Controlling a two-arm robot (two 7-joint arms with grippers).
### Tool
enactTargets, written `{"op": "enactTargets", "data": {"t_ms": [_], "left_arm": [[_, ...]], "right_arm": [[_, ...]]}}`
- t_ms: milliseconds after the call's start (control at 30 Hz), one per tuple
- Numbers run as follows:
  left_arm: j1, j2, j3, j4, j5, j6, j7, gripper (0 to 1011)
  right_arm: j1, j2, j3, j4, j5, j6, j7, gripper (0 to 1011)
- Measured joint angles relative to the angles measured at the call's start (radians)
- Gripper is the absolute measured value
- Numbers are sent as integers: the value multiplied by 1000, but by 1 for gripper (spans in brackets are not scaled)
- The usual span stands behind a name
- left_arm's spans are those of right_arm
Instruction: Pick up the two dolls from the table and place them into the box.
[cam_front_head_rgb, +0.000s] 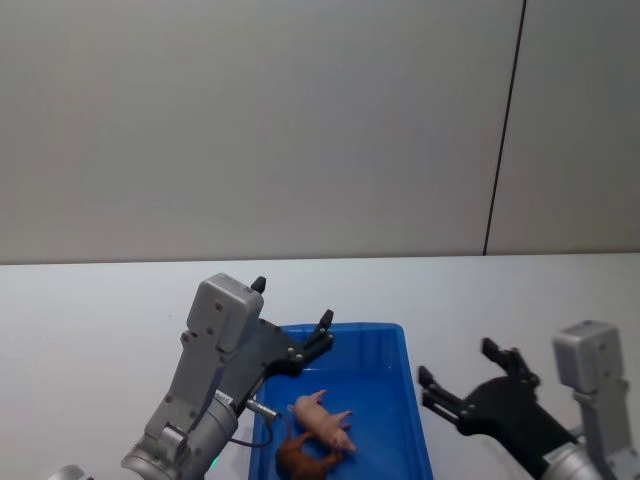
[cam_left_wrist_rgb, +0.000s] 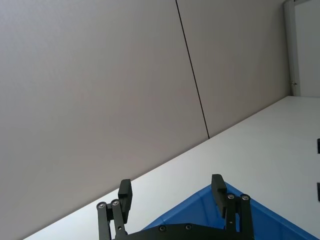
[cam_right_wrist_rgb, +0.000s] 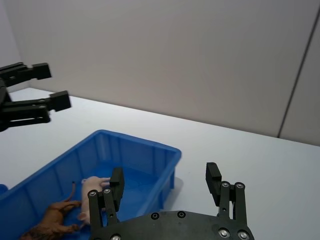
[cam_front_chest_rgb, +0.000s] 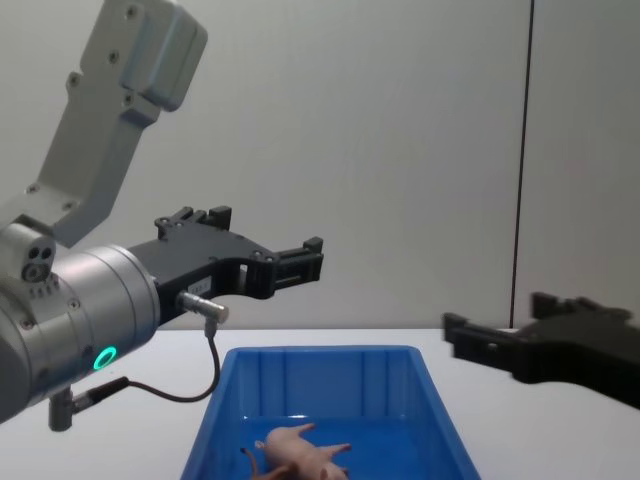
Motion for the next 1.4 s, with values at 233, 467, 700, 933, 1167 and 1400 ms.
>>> {"op": "enactTargets", "data": {"t_ms": [233,467,700,933,1167,1400], "left_arm": [[0,0,0,0,0,0,0,1001],[0,0,0,0,0,0,0,1001],[4,1,-1,-1,-4,2,1,1001],[17,8,-6,-15,-29,21,13,1001],[42,23,-13,-42,-65,59,38,1001],[80,47,-23,-76,-124,111,76,1001]], "right_arm": [[-50,31,20,-45,15,0,-81,1001],[-84,54,35,-75,28,-2,-134,1001],[-104,66,43,-91,34,-3,-163,1001],[-115,73,48,-101,38,-4,-181,1001],[-122,78,51,-106,41,-5,-191,1001],[-126,80,52,-110,42,-5,-197,1001]]}}
